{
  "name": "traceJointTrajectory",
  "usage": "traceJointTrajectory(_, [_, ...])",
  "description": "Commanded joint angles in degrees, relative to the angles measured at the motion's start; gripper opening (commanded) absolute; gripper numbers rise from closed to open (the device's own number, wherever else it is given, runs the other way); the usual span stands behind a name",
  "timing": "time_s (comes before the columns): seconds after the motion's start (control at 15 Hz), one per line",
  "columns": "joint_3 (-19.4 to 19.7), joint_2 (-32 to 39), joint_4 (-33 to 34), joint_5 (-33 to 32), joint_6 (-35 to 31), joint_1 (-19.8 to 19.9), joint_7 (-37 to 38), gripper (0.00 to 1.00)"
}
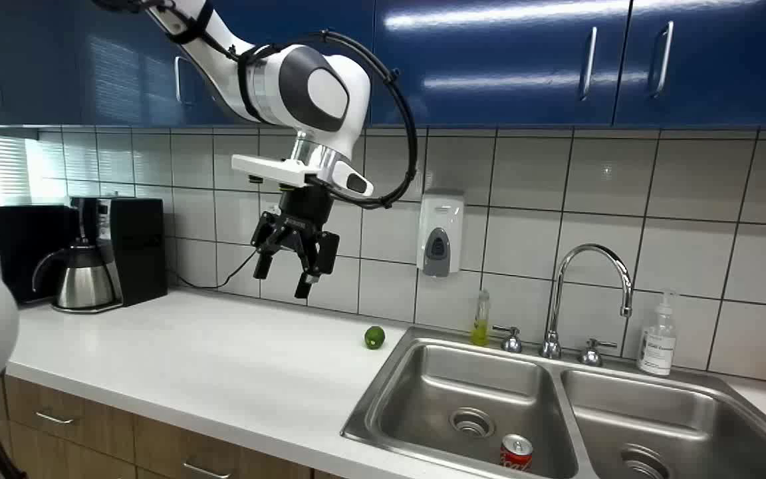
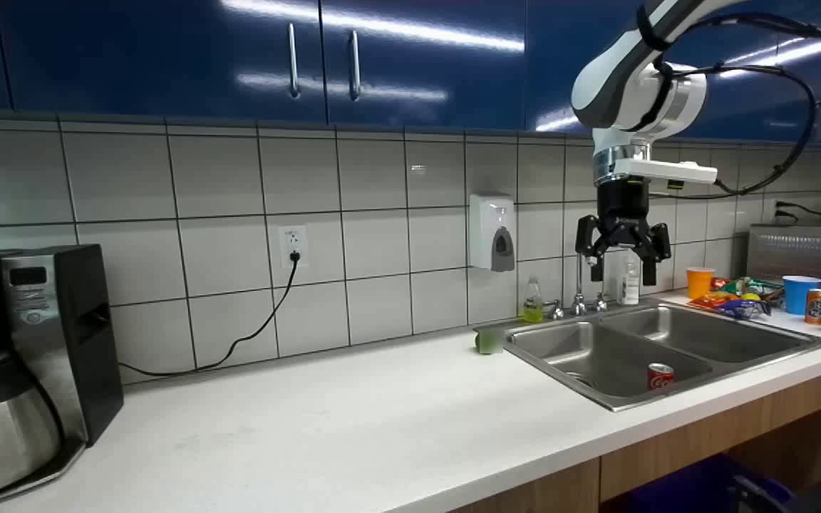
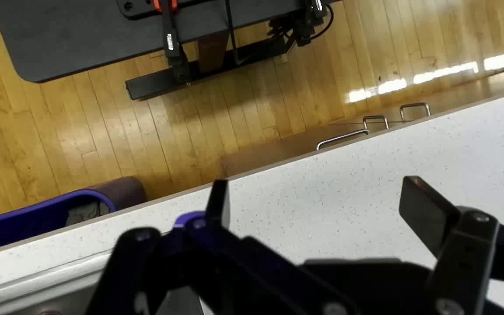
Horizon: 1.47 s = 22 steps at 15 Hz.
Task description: Pick up the can from the sink and put it on the counter
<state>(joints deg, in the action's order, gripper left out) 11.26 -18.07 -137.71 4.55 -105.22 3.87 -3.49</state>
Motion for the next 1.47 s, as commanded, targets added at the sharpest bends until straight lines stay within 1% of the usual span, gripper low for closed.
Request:
traceJointTrajectory(0.0, [-1.13, 0.13, 0.07, 0.32, 0.08, 1.23, -0.32, 1.00])
traceJointTrajectory(0.33, [-1.13, 0.13, 0.07, 0.32, 0.08, 1.23, -0.32, 1.00])
traceJointTrajectory(0.53, [-0.63, 2.39, 1.26, 0.75, -0.63, 1.52, -0.38, 1.00])
traceJointTrajectory(1.0, [1.75, 12.96, 8.10, 1.35, -6.22, 4.37, -0.15, 1.00])
traceJointTrajectory(1.4, [3.11, 22.27, 15.83, 2.38, -10.69, 7.13, -0.22, 1.00])
